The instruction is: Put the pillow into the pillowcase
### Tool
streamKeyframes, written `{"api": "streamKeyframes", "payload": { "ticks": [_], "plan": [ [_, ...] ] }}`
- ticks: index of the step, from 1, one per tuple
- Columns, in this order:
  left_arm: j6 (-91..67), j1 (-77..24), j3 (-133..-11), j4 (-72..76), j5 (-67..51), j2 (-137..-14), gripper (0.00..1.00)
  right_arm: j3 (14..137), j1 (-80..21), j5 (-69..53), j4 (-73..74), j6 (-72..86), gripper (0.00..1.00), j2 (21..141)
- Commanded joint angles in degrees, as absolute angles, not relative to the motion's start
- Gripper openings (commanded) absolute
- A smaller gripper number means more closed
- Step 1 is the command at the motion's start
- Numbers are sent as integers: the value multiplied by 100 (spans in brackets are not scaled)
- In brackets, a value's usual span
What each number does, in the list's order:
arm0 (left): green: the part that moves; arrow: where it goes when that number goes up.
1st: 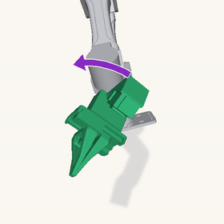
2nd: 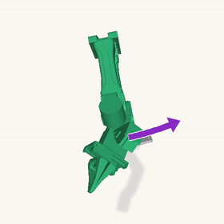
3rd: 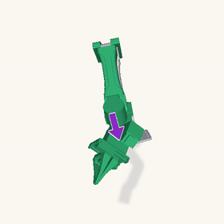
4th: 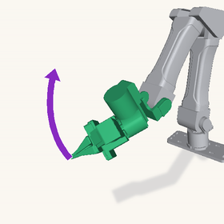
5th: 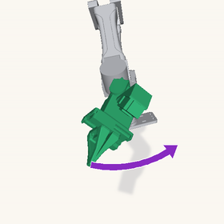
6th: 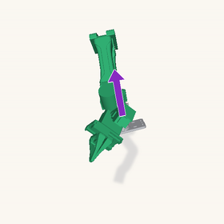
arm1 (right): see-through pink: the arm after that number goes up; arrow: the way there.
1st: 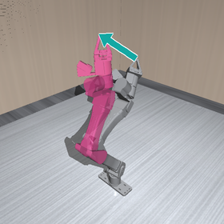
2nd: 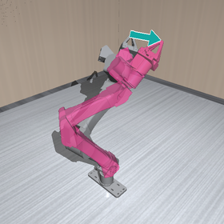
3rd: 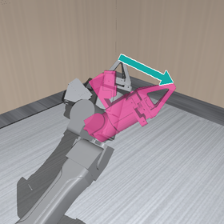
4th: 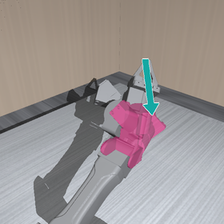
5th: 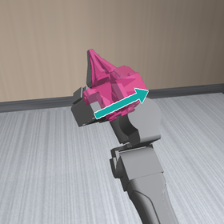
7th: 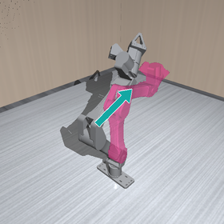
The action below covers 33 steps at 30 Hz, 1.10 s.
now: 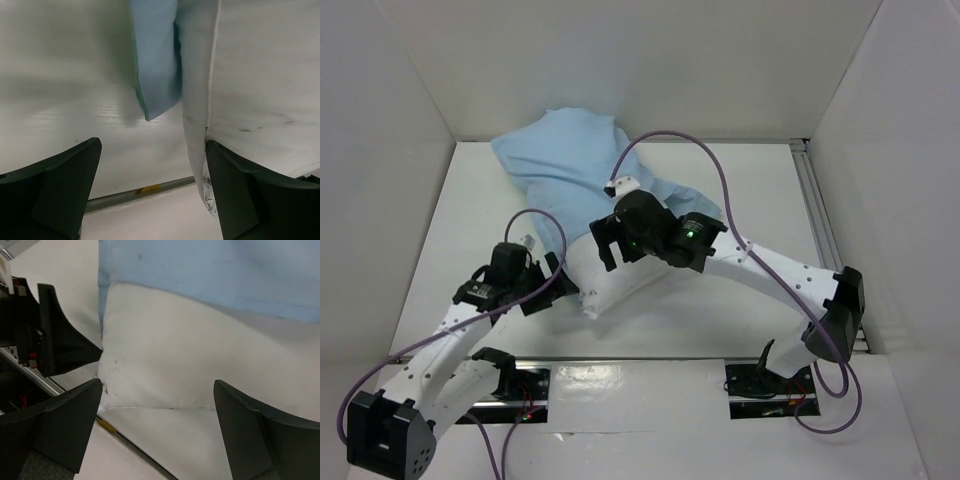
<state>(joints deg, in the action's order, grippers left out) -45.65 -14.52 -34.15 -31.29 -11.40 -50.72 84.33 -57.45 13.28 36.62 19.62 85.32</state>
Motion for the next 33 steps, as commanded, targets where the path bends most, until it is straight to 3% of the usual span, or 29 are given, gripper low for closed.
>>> {"api": "streamKeyframes", "payload": {
  "ticks": [1,8,13,17,19,20,21,22,26,28,30,33],
  "plan": [
    [-4991,-1424,-3104,-2030,-1362,-4457,99,8517,-5809,1398,3876,1959,100,8560],
    [-5160,-1424,-2119,-687,-1415,-4577,99,8578,-6012,1257,3929,2153,100,9140],
    [-4975,-1371,-1995,8,-1467,-5387,78,8631,-6012,1257,3806,2267,100,9369],
    [-4975,-1257,-1934,281,-1563,-5301,68,8684,-5898,1091,3744,2320,100,9571],
    [-4896,-1204,-1995,133,-1635,-5134,74,8754,-5810,1090,3744,2391,100,9642],
    [-4782,-1204,-2056,10,-1739,-4950,81,8754,-5714,1090,3744,2391,100,9642],
    [-4712,-1204,-2205,-165,-1740,-4853,95,8806,-5661,1090,3796,2391,100,9572],
    [-4641,-1204,-2276,-567,-1740,-4765,100,8807,-5582,1142,3797,2391,100,9467],
    [-4518,-1204,-2575,-1709,-1565,-4273,100,9026,-5642,1335,4086,2391,100,9413],
    [-4736,-1204,-2628,-2099,-1284,-3800,93,9079,-5844,1546,4236,2391,100,9500],
    [-4877,-1204,-2497,-2520,-1213,-3412,76,9245,-5897,1687,4367,2391,100,9667],
    [-5316,-1204,-2059,-2558,-1107,-2656,60,9246,-5959,1749,4368,2443,100,9791]
  ]
}}
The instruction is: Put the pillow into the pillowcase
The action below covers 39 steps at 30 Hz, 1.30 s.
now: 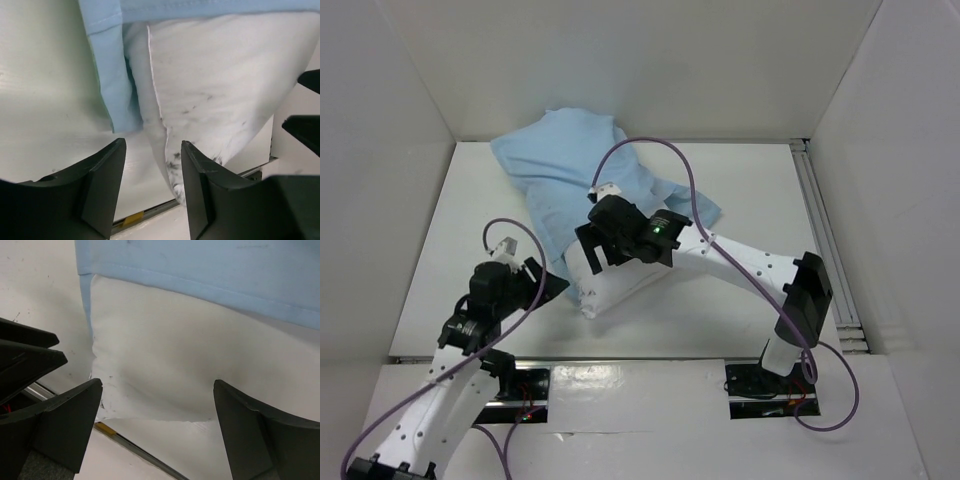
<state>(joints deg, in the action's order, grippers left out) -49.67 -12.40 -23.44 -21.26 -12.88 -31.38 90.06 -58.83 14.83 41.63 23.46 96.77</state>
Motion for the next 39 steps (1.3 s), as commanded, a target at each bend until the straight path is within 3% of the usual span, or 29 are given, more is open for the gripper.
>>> {"api": "streamKeyframes", "payload": {
  "ticks": [1,3,4,5,7,14,15,18,20,22,24,25,27,28,29,30,34,38,39],
  "plan": [
    [-5387,-1204,-1935,-2462,-1107,-2550,60,9246,-5959,1749,4281,2443,100,9791],
    [-5388,-1204,-1715,-2138,-1317,-2574,66,9351,-5959,1627,4219,2443,100,9861],
    [-5388,-1204,-1627,-1962,-1388,-2688,79,9352,-5959,1626,4219,2443,100,9861],
    [-5388,-1204,-1565,-1786,-1389,-2837,85,9412,-5959,1626,4219,2443,100,9922],
    [-5239,-1204,-1564,-1548,-1450,-3371,91,9466,-5959,1626,4271,2443,100,9923],
    [-5036,-1151,-1512,-291,-1503,-4508,85,9396,-5906,1573,4324,2443,100,9870],
    [-4984,-1099,-1460,-151,-1503,-4752,79,9335,-5906,1504,4376,2443,100,9870],
    [-4983,-1099,-1406,491,-1652,-5271,75,9264,-5906,1441,4325,2443,100,9931],
    [-4931,-1099,-1467,807,-1705,-5562,68,9202,-5906,1389,4246,2496,100,9984],
    [-4931,-1099,-1573,870,-1757,-5895,52,9088,-5854,1528,4175,2496,100,10133],
    [-4869,-1099,-1748,923,-1758,-5959,19,8983,-5775,1661,4052,2627,100,10247],
    [-4869,-1099,-1810,923,-1758,-5959,3,8904,-5714,1713,3956,2628,94,10370],
    [-4869,-1046,-2029,792,-1898,-5907,0,8903,-5442,1662,3806,2628,69,10528],
    [-4869,-1046,-2100,730,-1968,-5837,0,9034,-5353,1661,3753,2558,49,10581],
    [-4869,-1046,-2161,634,-2038,-5732,0,9192,-5266,1661,3753,2497,11,10634],
    [-4921,-1046,-2301,581,-2239,-5443,0,9420,-5091,1809,3823,2366,0,10687],
    [-5499,-1046,-2923,580,-2958,-4992,0,11228,-4634,2293,4121,1734,0,10933],
    [-5818,-993,-4164,562,-3980,-5440,0,14203,-4430,2460,4543,1161,0,11555],
    [-5871,-993,-4323,562,-4103,-5440,0,14455,-4430,2461,4544,1091,0,11558]
  ]
}}
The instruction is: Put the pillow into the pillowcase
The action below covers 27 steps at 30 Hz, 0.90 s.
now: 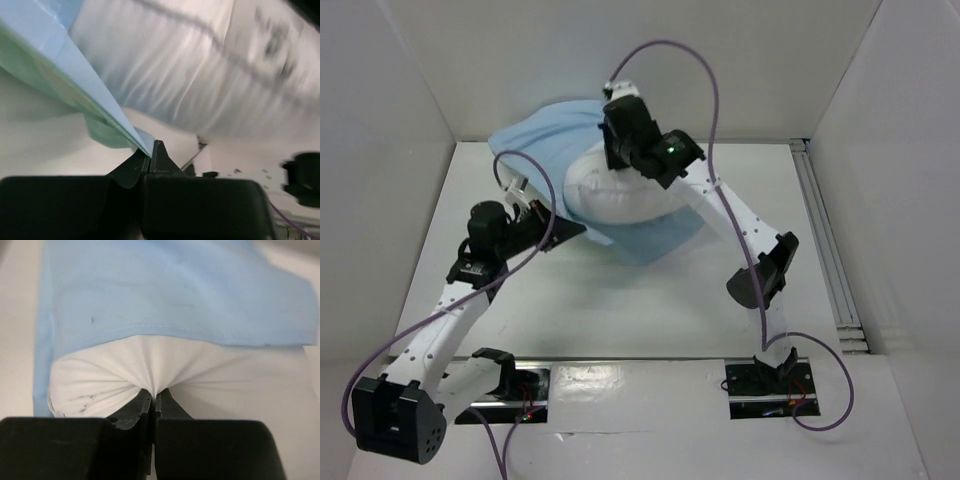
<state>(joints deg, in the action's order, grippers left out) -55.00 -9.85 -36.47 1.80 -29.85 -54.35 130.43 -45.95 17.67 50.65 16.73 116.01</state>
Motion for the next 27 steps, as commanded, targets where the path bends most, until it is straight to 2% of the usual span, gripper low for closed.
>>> {"api": "streamKeyframes", "payload": {
  "ticks": [1,2,5,9,13,18,19,20,22,23,24,25,27],
  "plan": [
    [-5871,-993,-4585,562,-4313,-5440,0,14510,-4499,2461,4474,1038,0,11558],
    [-5871,-993,-4701,467,-4411,-5440,0,14380,-4500,2400,4352,1037,0,11488],
    [-6116,-993,-4598,474,-4833,-5108,0,12252,-4562,2154,3500,1168,0,11013],
    [-6626,-1046,-3842,624,-5308,-4221,0,10877,-4562,1916,2814,1555,0,11432],
    [-6855,-1107,-3419,179,-5484,-3350,0,10512,-4509,1443,2672,1871,0,11777],
    [-6058,-1107,-3558,-1149,-5160,-3182,0,10318,-4509,1327,2505,1934,0,11646],
    [-5986,-1107,-3612,-1273,-5090,-3260,4,10266,-4509,1258,2557,1934,0,11506],
    [-5881,-1107,-3691,-1388,-5089,-3330,20,10266,-4509,1179,2558,1995,0,11444],
    [-5381,-1107,-4138,-2063,-4958,-3549,67,10100,-4562,924,2558,1995,0,11182],
    [-5170,-1107,-4340,-2353,-4844,-3629,95,10046,-4631,853,2558,1995,0,11075],
    [-4733,-1107,-4794,-2973,-4521,-3717,100,9994,-4728,800,2558,1995,0,10970],
    [-4502,-1107,-5051,-3293,-4344,-3805,100,9889,-4781,687,2636,1995,14,10734],
    [-3967,-1107,-5735,-3768,-3844,-4095,100,9757,-4860,615,2759,1995,57,10460]
  ]
}}
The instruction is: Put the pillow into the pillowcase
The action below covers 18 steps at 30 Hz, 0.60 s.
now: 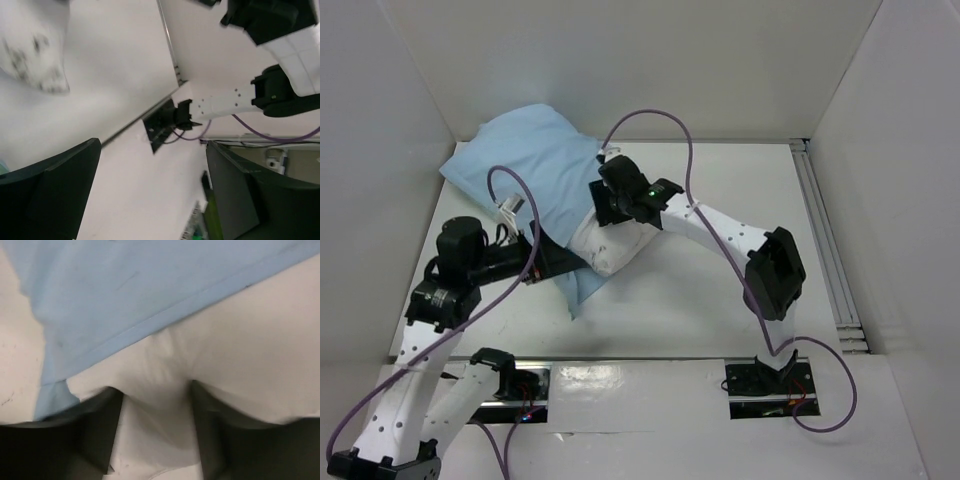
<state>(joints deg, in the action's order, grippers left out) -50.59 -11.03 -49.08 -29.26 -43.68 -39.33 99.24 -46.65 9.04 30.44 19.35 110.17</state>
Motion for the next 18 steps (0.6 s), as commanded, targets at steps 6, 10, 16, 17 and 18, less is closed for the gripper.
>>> {"api": "streamKeyframes", "payload": {
  "ticks": [6,10,16,17,18],
  "plan": [
    [-3236,-1107,-6678,-4148,-3173,-5164,88,8606,-4704,1098,3015,2573,90,8835],
    [-2796,-1686,-7452,-4271,-2059,-6358,90,7168,-3869,1301,3015,3198,88,7684],
    [-2356,-3250,-8794,-4964,485,-8057,100,5900,-2314,81,3085,3621,90,6672],
    [-2277,-3661,-8963,-5062,823,-8303,100,5793,-2198,-51,3085,3691,91,6558],
    [-2276,-3865,-9148,-5176,1200,-8776,100,5696,-2102,-218,3085,3691,91,6557]
  ]
}}
